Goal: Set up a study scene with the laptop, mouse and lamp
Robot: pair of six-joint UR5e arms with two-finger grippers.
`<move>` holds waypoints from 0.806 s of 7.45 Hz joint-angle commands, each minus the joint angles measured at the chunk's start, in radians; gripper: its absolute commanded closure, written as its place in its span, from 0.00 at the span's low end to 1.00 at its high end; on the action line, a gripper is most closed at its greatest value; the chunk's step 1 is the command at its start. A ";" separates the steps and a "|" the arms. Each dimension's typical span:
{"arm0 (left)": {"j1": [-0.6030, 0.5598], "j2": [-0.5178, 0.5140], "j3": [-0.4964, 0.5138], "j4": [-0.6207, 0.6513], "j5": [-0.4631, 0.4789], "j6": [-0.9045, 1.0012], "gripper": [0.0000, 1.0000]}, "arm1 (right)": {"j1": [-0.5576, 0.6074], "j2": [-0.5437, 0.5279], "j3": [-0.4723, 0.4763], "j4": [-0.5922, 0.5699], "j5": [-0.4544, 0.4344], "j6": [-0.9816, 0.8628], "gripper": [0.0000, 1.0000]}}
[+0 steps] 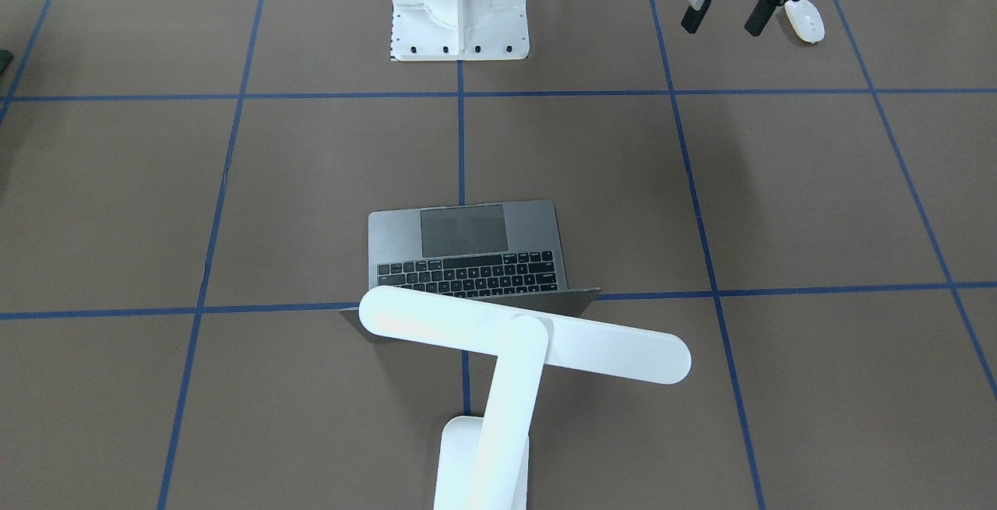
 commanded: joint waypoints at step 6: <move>-0.004 0.009 -0.013 0.014 -0.005 -0.003 0.01 | 0.094 0.272 0.106 -0.508 -0.008 0.067 1.00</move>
